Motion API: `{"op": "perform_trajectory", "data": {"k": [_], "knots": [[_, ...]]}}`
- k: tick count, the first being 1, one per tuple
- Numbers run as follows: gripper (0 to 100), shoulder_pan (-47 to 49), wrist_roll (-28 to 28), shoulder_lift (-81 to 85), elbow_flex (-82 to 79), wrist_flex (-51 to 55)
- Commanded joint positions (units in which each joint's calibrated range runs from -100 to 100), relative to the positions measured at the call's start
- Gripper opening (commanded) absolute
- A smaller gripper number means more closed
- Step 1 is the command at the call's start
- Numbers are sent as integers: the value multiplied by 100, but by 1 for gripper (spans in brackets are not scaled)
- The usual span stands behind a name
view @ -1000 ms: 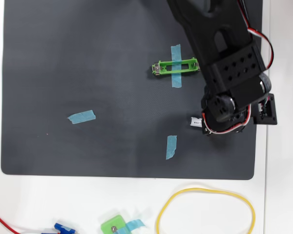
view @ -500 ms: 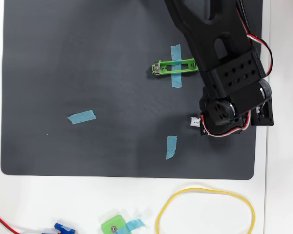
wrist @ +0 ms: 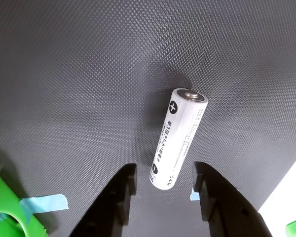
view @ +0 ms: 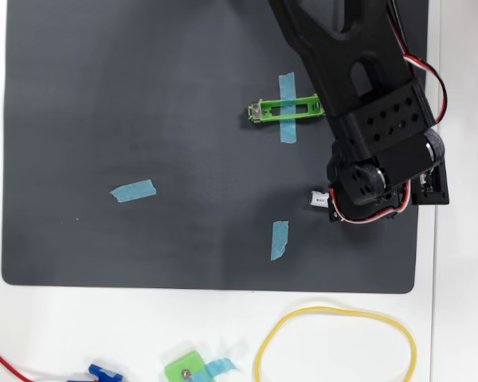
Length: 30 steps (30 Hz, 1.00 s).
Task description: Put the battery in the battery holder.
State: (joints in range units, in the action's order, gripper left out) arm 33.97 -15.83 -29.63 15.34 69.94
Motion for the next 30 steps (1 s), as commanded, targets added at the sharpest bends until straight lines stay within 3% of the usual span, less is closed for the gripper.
{"op": "perform_trajectory", "data": {"k": [1, 30], "knots": [[10, 64, 29, 33, 299, 51], [10, 64, 29, -35, 581, 524]]}}
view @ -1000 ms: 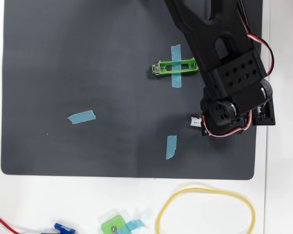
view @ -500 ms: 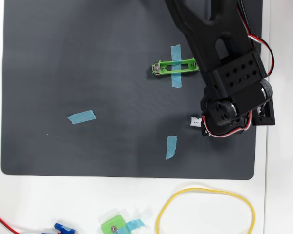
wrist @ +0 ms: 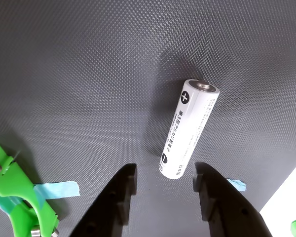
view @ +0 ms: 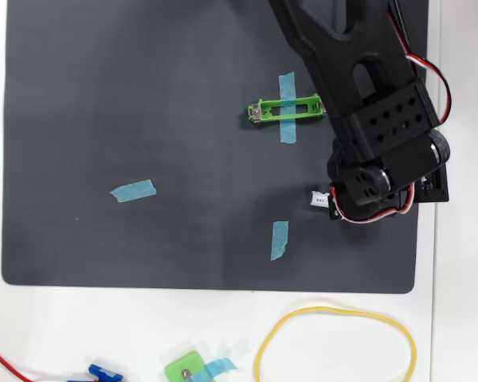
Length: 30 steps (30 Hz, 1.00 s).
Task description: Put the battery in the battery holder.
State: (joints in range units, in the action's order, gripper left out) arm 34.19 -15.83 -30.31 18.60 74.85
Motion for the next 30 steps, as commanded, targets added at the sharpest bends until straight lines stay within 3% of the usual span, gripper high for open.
{"op": "perform_trajectory", "data": {"k": [1, 30], "knots": [[10, 42, 29, 33, 254, 33], [10, 42, 29, -547, 871, 522]]}}
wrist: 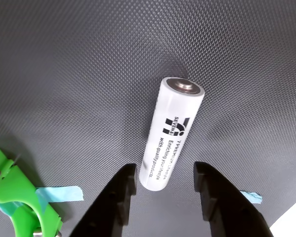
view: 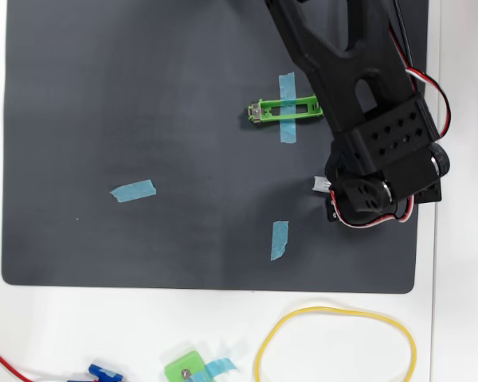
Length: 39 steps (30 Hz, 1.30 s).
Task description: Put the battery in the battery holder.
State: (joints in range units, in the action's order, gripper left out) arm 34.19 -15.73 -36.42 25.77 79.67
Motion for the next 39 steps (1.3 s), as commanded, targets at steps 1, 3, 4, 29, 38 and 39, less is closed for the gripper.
{"op": "perform_trajectory", "data": {"k": [1, 3, 4, 29, 38, 39], "knots": [[10, 42, 18, 55, 145, 40], [10, 42, 18, 55, 145, 40], [10, 42, 18, 55, 145, 40], [0, 42, 13, -345, -110, 31], [0, -20, 18, -269, -110, -30], [0, -31, 8, -269, -110, -39]]}}
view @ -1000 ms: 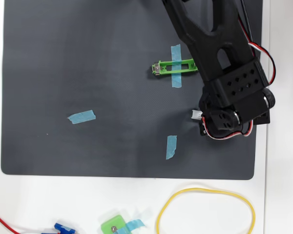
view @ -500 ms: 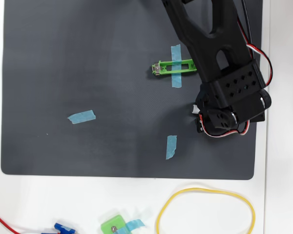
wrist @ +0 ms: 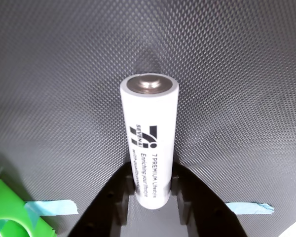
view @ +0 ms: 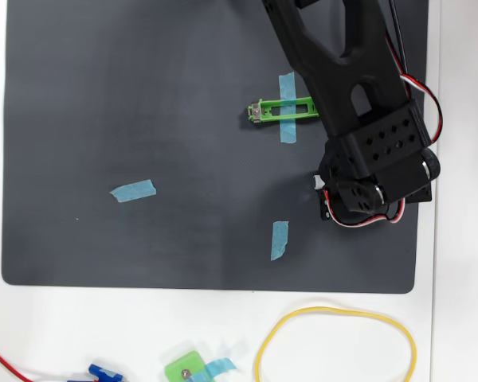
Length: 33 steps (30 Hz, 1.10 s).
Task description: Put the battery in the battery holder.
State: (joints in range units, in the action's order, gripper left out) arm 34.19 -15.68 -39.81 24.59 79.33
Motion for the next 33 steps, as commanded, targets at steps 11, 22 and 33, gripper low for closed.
{"op": "perform_trajectory", "data": {"k": [11, 22, 33], "knots": [[0, -155, 13, 1001, -406, -4], [0, -155, 191, 2348, -2547, -450], [0, -166, 545, 3602, -3384, -459]]}}
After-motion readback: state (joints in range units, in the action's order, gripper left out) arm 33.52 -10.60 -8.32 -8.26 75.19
